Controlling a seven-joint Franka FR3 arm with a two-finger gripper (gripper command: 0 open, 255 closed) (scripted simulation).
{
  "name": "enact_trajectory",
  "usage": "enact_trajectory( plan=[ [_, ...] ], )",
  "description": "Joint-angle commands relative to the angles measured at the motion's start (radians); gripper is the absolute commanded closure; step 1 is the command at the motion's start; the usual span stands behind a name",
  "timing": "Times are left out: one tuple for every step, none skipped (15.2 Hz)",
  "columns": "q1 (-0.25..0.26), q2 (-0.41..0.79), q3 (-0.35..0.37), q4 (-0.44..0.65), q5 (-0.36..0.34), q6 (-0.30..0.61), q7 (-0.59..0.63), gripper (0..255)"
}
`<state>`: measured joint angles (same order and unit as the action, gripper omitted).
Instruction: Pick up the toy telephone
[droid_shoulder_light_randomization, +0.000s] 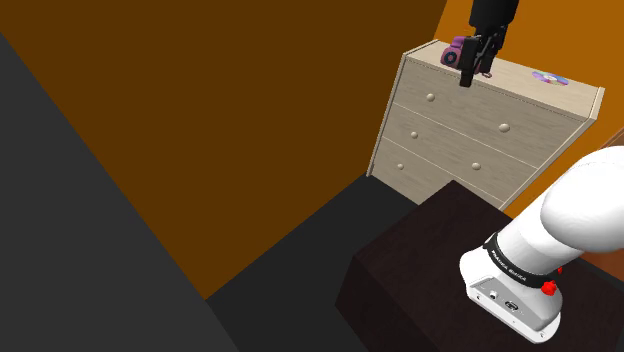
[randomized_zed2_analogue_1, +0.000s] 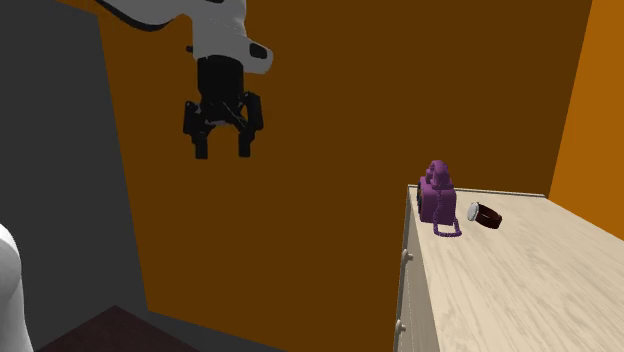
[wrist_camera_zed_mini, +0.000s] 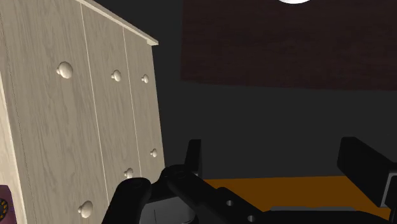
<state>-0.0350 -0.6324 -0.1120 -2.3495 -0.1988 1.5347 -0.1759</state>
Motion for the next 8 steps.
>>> enact_trajectory(
  plan=[
    [-0.014, 0.041, -0.041, 0.027, -0.018, 0.032, -0.041, 0],
    [-0.019, 0.064, -0.061, 0.045, -0.025, 0.047, -0.061, 0],
    [-0.025, 0.088, -0.081, 0.064, -0.031, 0.06, -0.081, 0],
    [-0.03, 0.113, -0.1, 0.084, -0.034, 0.074, -0.102, 0],
    [-0.035, 0.139, -0.12, 0.105, -0.037, 0.087, -0.123, 0],
    [-0.039, 0.165, -0.139, 0.128, -0.038, 0.1, -0.144, 0],
    [-0.043, 0.192, -0.158, 0.151, -0.038, 0.112, -0.165, 0],
    [-0.047, 0.22, -0.178, 0.175, -0.036, 0.123, -0.187, 0]
  ],
)
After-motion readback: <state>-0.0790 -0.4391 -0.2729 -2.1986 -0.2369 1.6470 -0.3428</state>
